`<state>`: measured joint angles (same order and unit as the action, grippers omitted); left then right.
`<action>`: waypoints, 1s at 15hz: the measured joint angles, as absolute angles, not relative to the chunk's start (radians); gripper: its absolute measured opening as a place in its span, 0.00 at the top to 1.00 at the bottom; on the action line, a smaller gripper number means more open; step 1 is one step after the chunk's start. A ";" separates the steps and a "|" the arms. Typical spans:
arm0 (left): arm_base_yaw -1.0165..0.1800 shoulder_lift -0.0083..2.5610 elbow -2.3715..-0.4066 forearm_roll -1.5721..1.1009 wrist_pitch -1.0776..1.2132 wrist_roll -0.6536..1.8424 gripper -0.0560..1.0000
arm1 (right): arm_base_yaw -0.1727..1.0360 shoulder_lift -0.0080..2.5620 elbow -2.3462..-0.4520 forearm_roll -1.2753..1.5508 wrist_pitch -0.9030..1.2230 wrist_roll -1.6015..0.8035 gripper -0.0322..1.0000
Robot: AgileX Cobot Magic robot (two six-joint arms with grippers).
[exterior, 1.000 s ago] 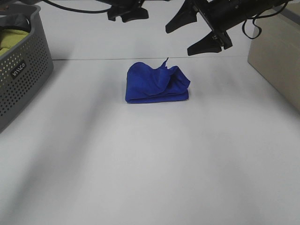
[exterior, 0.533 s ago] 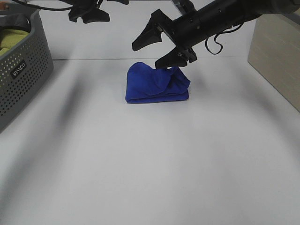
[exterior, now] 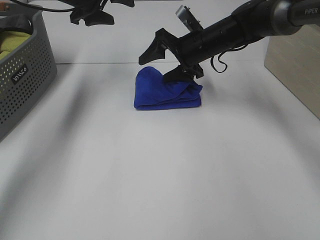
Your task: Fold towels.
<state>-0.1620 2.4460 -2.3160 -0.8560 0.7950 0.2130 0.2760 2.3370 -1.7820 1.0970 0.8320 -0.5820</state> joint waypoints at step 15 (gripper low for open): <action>-0.162 2.446 -2.316 -0.797 0.849 0.213 0.27 | 0.199 2.337 -1.782 0.661 0.814 -0.179 0.16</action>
